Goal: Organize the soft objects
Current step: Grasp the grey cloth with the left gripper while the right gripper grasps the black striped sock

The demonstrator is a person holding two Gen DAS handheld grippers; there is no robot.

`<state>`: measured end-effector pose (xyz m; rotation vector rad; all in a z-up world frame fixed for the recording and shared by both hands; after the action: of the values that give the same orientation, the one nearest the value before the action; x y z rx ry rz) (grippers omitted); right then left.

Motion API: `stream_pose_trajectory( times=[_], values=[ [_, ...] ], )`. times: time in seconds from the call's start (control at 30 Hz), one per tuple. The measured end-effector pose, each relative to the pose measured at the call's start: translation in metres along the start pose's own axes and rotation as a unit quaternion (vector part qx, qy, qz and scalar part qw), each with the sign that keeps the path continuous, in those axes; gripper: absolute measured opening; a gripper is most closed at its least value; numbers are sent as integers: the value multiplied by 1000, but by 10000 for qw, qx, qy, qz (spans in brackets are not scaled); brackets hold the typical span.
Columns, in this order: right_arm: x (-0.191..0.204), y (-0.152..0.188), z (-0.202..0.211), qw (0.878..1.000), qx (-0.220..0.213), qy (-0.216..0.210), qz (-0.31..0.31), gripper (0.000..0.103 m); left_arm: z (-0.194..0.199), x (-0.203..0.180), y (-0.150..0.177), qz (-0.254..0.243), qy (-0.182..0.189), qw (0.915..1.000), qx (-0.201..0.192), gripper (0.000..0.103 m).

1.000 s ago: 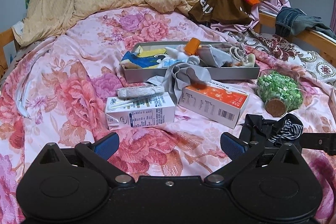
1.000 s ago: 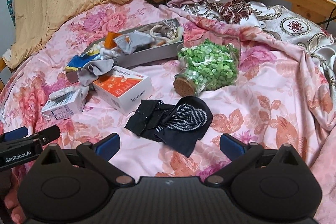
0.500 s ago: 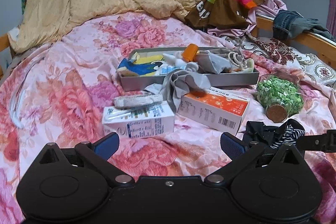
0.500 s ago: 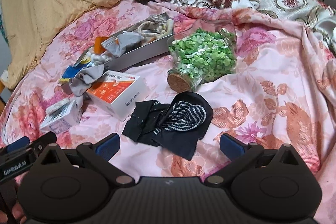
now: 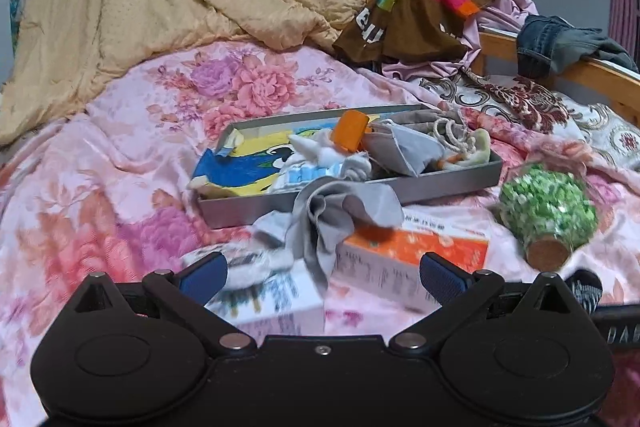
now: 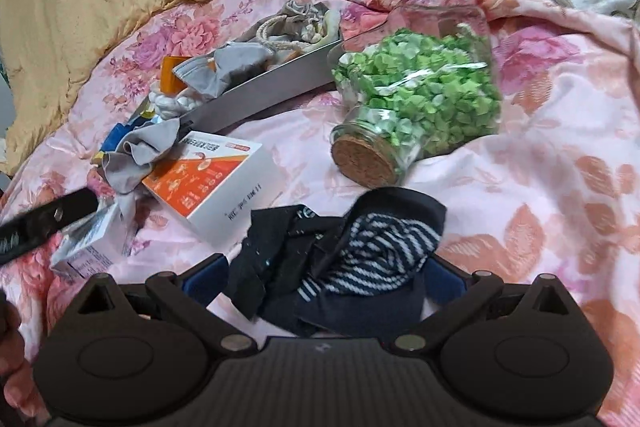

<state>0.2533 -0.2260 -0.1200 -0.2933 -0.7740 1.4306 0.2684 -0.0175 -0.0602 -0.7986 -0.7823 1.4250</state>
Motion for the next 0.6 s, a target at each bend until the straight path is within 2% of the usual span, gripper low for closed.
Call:
stream_pose_trajectory(
  times=[0.2, 0.4, 0.6],
  values=[
    [18, 8, -6, 9988, -24, -171, 452, 103, -30, -5, -19, 209, 210, 9995, 53, 102],
    [36, 16, -10, 9946, -80, -173, 1024, 103, -58, -8, -28, 273, 151, 9993, 190, 102],
    [39, 14, -8, 9923, -286, -48, 1207, 103, -78, -11, -28, 378, 140, 9982, 446, 102]
  ],
)
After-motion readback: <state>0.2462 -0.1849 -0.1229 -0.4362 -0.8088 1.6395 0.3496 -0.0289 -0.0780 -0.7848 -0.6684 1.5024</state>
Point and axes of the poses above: each gripper's, at about its wrist camera, not at the fingertips, and z roughly against the way its jaws point, x to its left, y to its underside, the point moved 9 cm from there along -z, roughly the way its jaws point, and after that the axes turned 3 degrees about y, right-handed, at the moved point
